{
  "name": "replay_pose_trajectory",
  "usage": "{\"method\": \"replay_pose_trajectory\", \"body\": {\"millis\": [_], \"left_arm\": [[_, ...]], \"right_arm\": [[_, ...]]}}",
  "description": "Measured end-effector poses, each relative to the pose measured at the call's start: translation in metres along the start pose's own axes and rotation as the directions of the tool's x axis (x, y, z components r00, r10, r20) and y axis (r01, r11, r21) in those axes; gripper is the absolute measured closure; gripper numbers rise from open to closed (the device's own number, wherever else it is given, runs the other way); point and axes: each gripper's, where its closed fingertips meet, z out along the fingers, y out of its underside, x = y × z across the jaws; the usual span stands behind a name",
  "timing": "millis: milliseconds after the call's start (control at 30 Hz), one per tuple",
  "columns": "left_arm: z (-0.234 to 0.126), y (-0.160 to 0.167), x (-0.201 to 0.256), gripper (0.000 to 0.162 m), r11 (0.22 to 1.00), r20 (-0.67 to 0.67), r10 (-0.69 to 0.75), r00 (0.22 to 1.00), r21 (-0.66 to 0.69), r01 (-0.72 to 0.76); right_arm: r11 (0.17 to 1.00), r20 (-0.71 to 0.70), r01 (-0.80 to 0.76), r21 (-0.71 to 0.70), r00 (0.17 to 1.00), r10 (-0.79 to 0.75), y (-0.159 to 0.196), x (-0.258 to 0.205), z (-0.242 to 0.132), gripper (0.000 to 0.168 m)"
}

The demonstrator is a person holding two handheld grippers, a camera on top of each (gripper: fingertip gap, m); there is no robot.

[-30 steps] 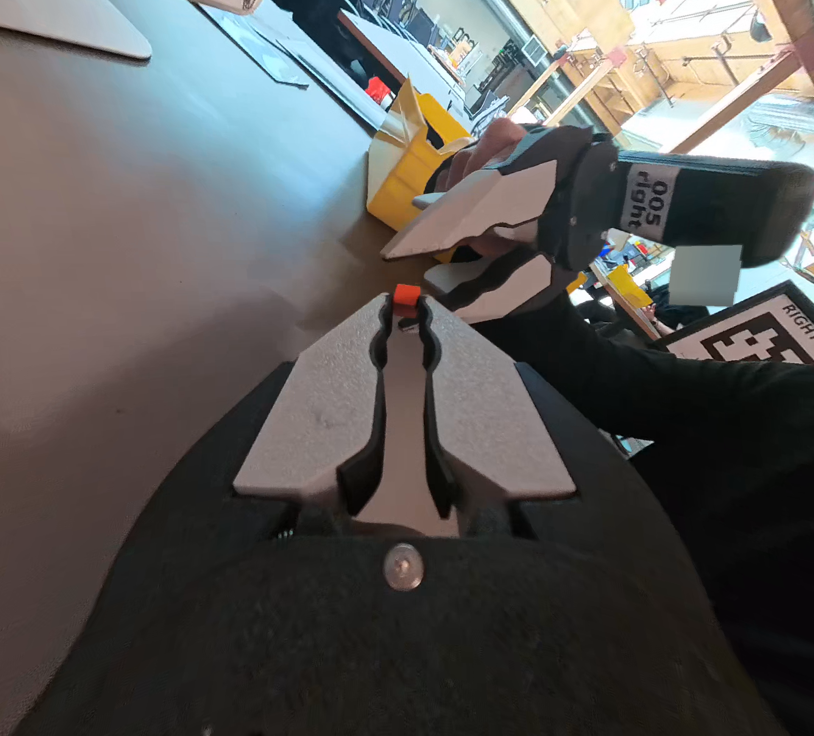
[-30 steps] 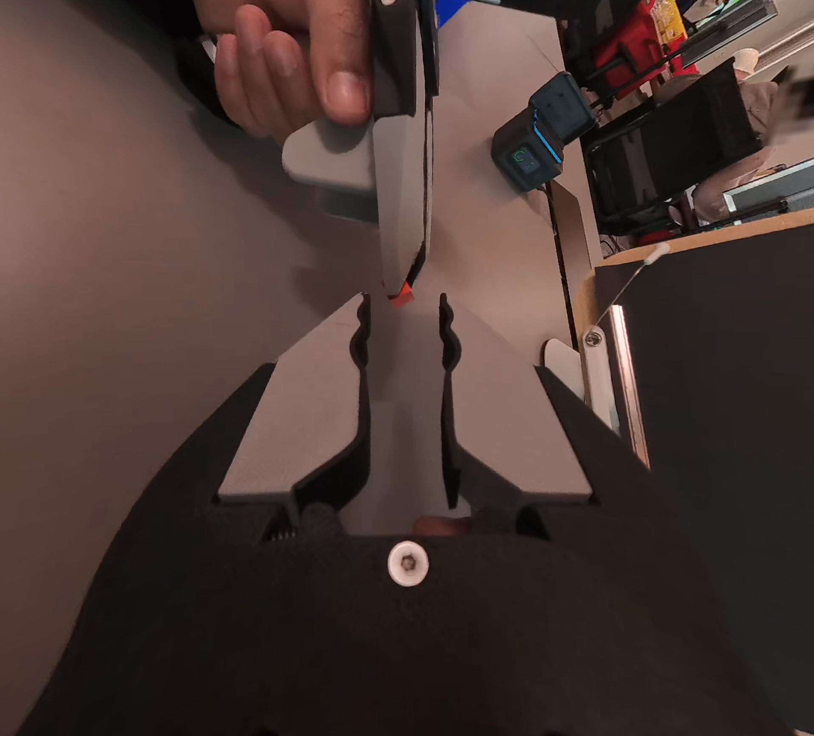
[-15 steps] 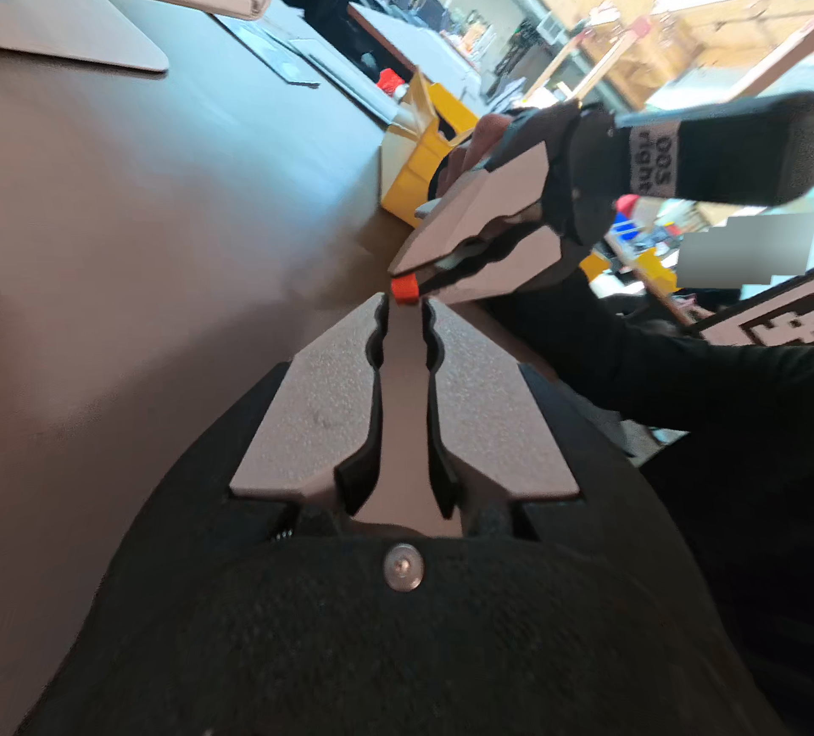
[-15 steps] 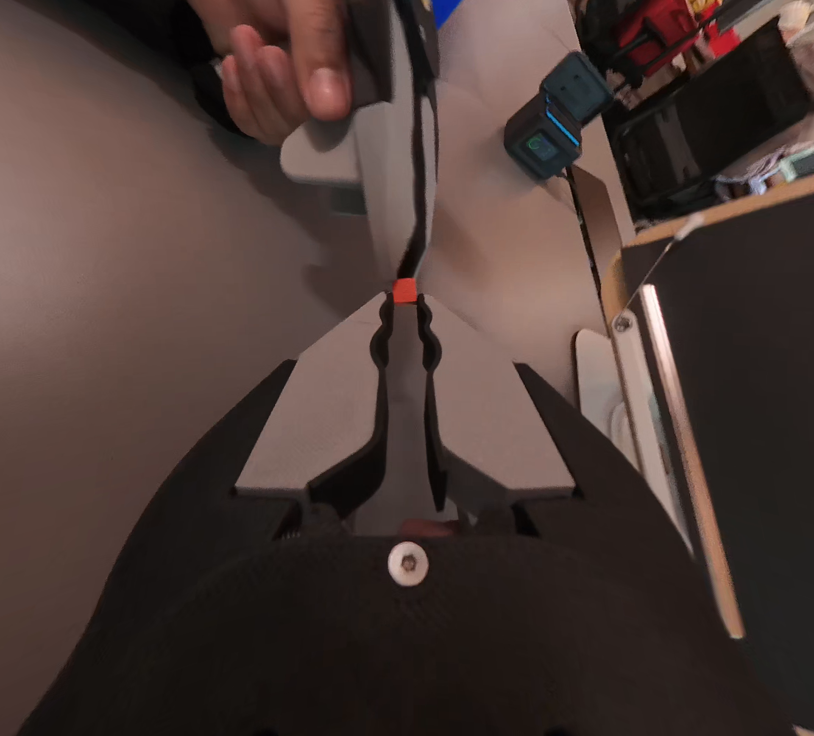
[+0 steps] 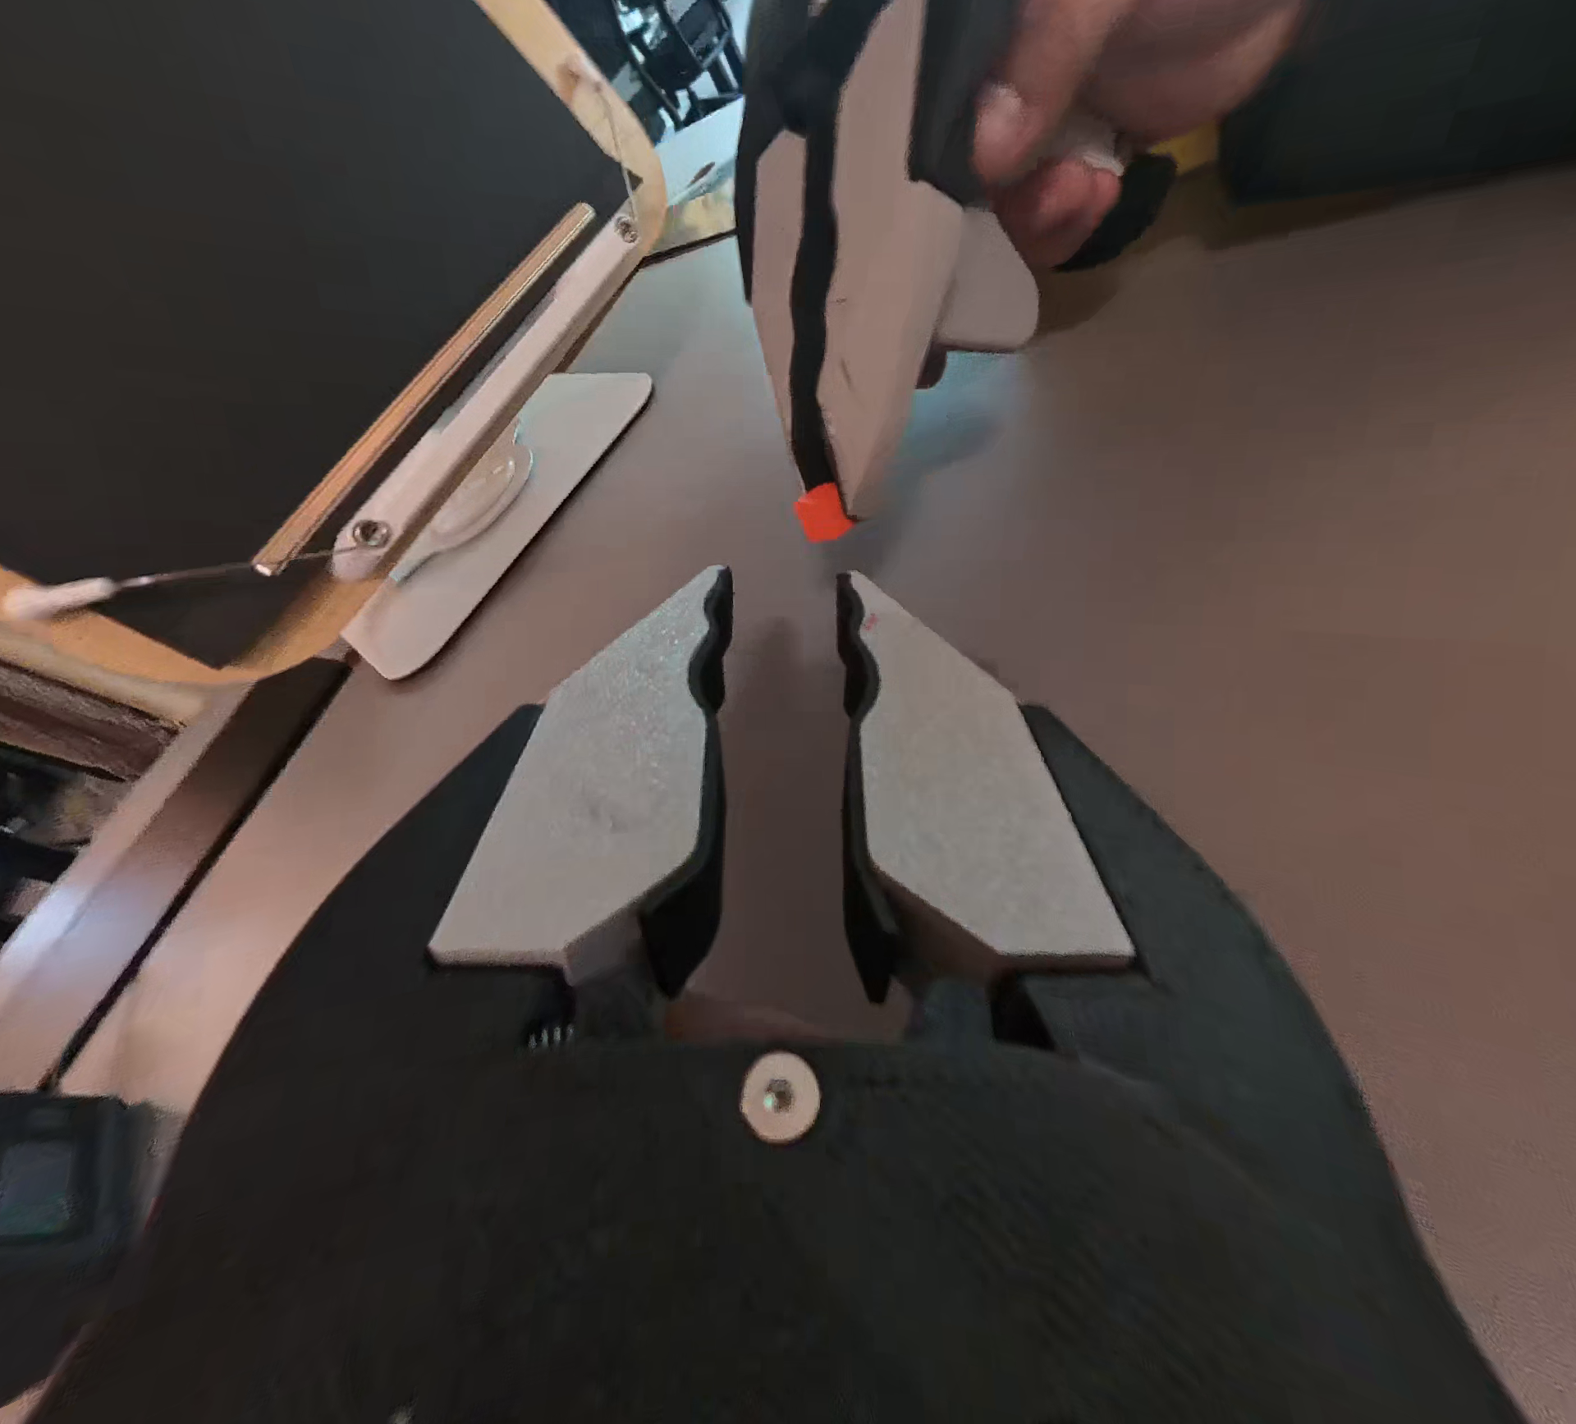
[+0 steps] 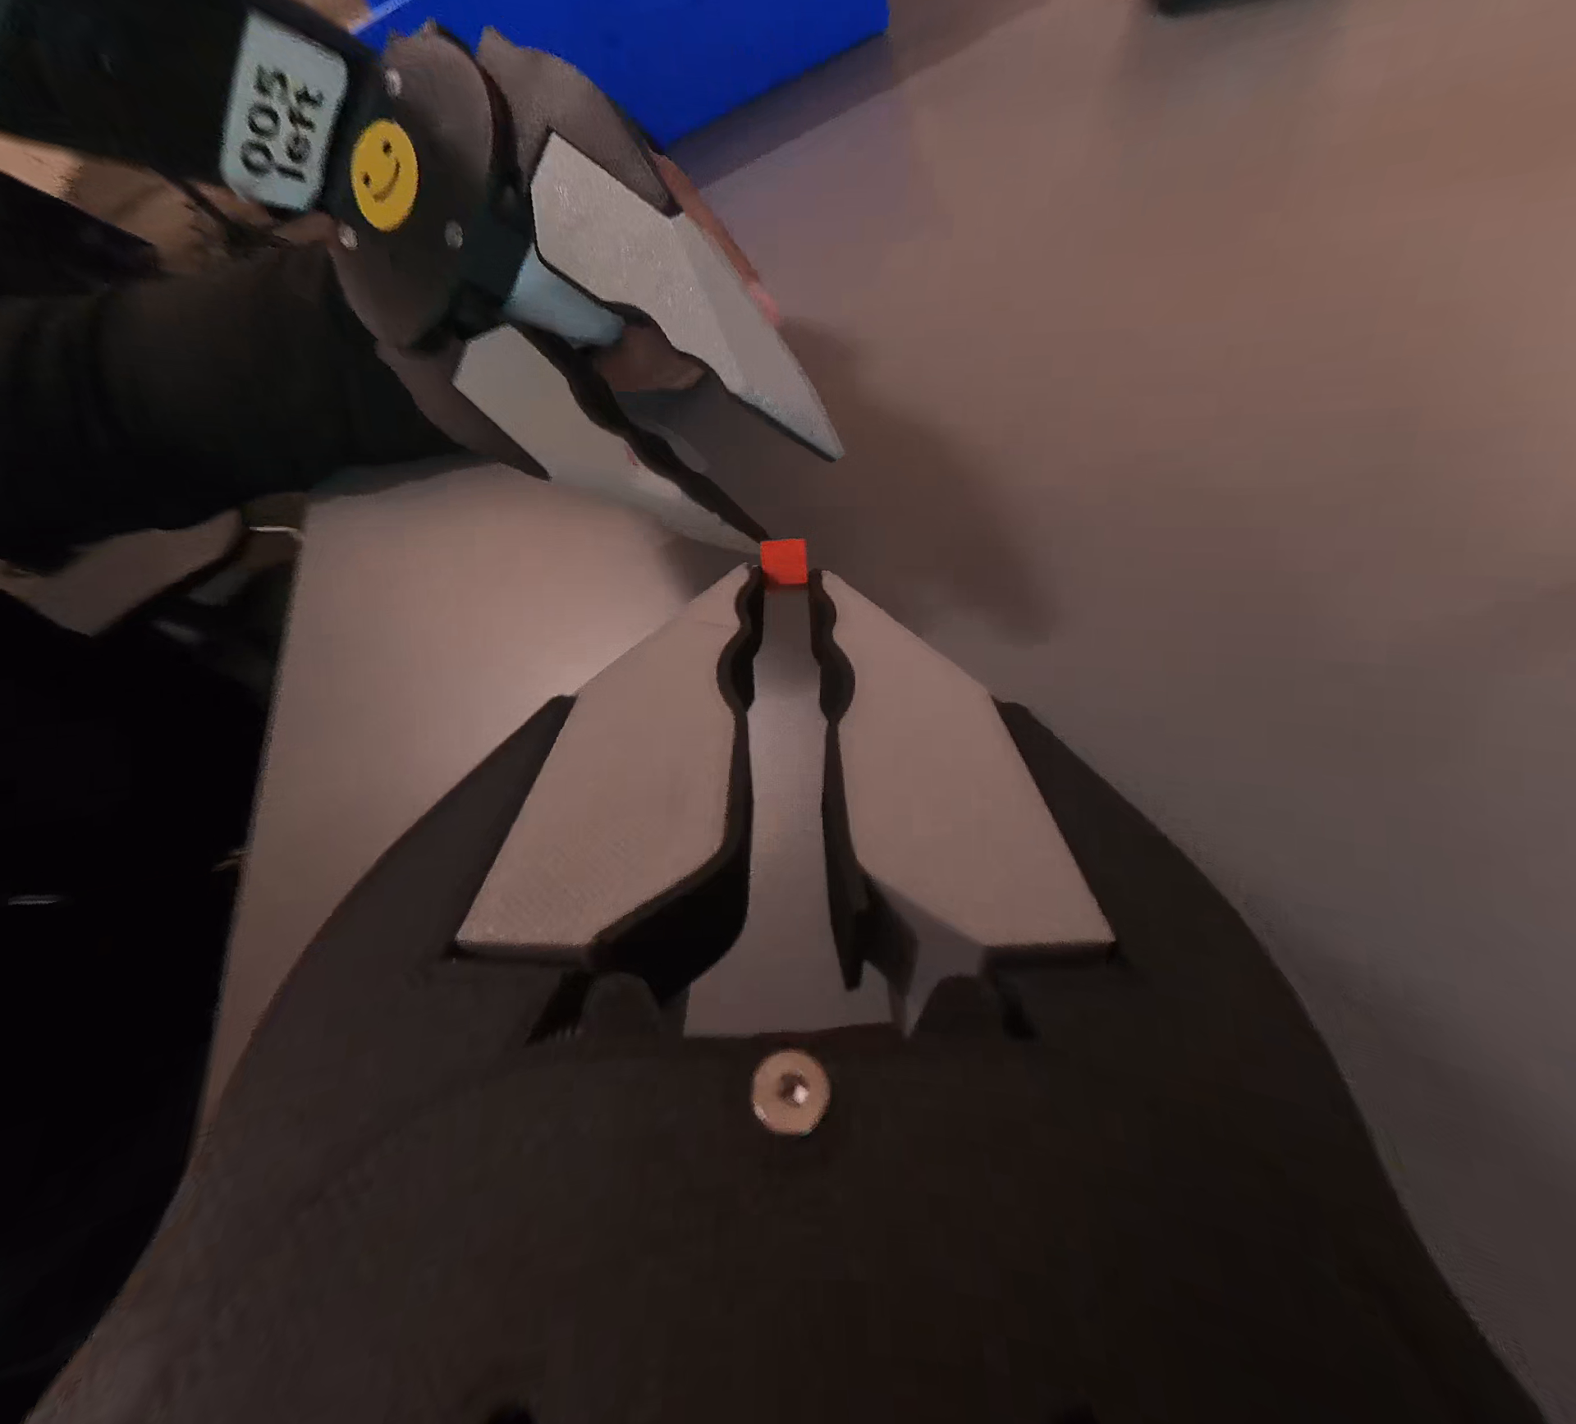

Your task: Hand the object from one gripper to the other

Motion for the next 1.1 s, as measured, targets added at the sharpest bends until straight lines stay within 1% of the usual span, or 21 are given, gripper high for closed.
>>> {"method": "replay_pose_trajectory", "body": {"millis": [67,200,400,533,800,900,967,1033,1100], "left_arm": [[0.001,-0.002,0.008,0.139,0.998,-0.010,0.065,0.998,0.006,-0.065],[0.002,-0.009,0.014,0.142,0.975,0.044,0.218,0.975,0.023,-0.219],[0.005,-0.007,0.024,0.146,0.956,0.029,0.293,0.956,0.014,-0.293],[0.006,-0.008,0.031,0.151,0.949,0.011,0.314,0.949,0.020,-0.314],[0.007,-0.007,0.034,0.153,0.936,-0.002,0.351,0.936,0.003,-0.351],[0.007,-0.003,0.025,0.154,0.953,0.005,0.302,0.953,-0.034,-0.302],[0.006,-0.001,0.016,0.154,0.964,0.028,0.262,0.965,-0.043,-0.261],[0.004,-0.004,0.011,0.154,0.973,0.043,0.232,0.972,-0.021,-0.231],[0.002,-0.010,0.008,0.154,0.971,0.071,0.239,0.968,0.008,-0.240]], "right_arm": [[0.999,0.046,-0.052,0.010,0.998,0.051,-0.001,-0.003,0.000,0.162],[0.994,0.101,-0.108,0.001,0.989,0.108,0.002,-0.006,0.000,0.162],[0.990,0.160,-0.130,-0.049,0.978,0.137,0.011,-0.015,0.005,0.162],[0.990,0.175,-0.125,-0.068,0.975,0.135,0.014,-0.017,0.008,0.162],[0.985,0.192,-0.151,-0.087,0.968,0.165,0.018,-0.017,0.008,0.162],[0.988,0.163,-0.139,-0.066,0.975,0.148,0.015,-0.012,0.003,0.163],[0.991,0.120,-0.127,-0.038,0.984,0.130,0.012,-0.004,-0.002,0.161],[0.991,0.085,-0.131,0.001,0.988,0.130,0.006,0.003,-0.006,0.158],[0.988,0.110,-0.152,0.031,0.983,0.148,0.001,0.001,-0.007,0.155]]}}
